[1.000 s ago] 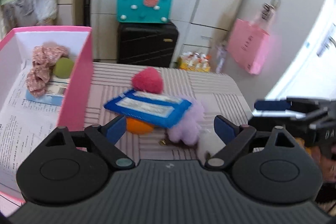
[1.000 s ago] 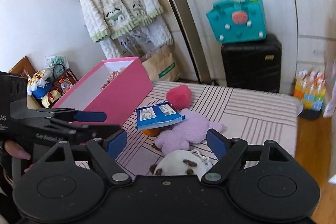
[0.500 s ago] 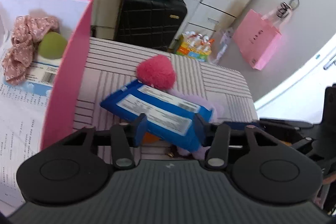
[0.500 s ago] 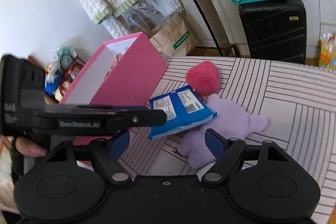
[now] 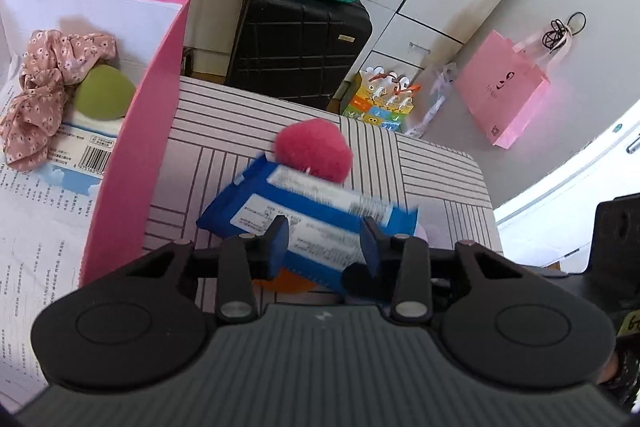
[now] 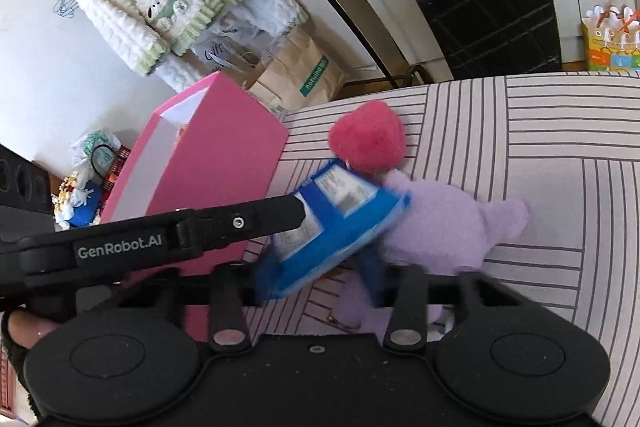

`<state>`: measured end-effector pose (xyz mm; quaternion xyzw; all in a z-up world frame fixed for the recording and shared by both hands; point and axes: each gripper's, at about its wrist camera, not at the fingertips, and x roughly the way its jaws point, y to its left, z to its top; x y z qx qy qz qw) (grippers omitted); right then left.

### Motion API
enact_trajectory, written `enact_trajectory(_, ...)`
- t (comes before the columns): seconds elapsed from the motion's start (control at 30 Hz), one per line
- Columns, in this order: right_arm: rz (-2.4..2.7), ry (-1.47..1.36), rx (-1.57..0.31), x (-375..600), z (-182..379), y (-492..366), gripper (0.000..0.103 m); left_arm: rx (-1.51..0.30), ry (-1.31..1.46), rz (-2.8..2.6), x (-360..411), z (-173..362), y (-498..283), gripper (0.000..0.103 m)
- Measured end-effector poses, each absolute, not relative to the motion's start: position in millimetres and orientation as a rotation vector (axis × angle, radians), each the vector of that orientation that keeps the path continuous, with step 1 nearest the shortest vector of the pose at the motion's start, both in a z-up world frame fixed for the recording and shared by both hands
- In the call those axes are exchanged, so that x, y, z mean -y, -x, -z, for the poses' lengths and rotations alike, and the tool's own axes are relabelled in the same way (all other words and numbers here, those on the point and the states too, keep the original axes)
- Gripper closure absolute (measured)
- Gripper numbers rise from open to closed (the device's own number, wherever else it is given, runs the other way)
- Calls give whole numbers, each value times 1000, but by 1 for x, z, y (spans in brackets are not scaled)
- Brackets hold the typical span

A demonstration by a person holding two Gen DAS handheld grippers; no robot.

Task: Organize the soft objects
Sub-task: 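Lower the left gripper onto the blue wet-wipes pack and close on it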

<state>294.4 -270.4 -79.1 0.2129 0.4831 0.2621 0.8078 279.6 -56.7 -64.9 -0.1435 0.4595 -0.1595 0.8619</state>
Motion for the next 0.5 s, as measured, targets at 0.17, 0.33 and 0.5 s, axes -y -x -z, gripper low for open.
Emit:
enact_trajectory(0.17, -582, -397, -1012, 271, 73, -282, 89, -966, 300, 353, 53, 65, -272, 65)
enact_trajectory(0.33, -616, -298, -1009, 274, 60, -266, 92, -964, 321, 349, 51, 66, -269, 63)
enact_trajectory(0.5, -627, -182, -1017, 285, 45, -258, 92, -984, 345, 336, 54, 75, -267, 58)
